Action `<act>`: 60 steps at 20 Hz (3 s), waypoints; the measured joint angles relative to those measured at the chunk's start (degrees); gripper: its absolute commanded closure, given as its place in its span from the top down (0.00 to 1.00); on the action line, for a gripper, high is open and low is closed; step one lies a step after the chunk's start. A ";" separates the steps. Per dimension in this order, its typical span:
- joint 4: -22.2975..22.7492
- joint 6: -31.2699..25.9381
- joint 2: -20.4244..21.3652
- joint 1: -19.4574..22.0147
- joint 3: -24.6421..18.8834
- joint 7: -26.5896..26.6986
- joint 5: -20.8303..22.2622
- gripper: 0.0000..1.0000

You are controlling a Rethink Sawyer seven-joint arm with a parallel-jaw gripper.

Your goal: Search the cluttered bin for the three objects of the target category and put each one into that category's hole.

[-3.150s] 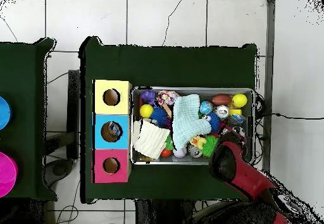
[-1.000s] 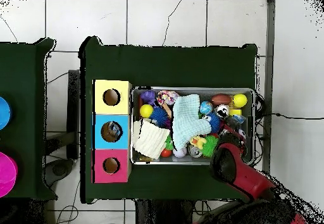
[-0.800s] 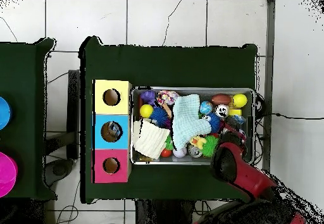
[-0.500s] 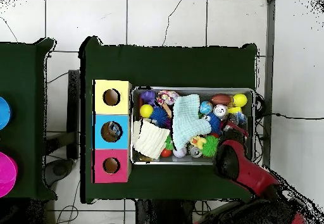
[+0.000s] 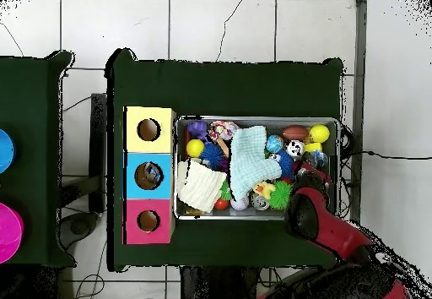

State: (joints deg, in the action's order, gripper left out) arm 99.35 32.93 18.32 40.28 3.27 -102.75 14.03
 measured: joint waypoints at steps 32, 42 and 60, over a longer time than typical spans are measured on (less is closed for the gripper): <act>-5.08 -34.73 3.29 22.95 -28.40 0.03 22.45 1.00; -7.07 -49.16 1.69 28.53 -36.69 0.86 20.75 1.00; -8.31 -39.17 7.12 7.39 -19.63 0.01 20.89 1.00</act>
State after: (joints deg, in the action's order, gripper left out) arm 91.04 -6.24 25.44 47.66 -16.36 -102.74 34.92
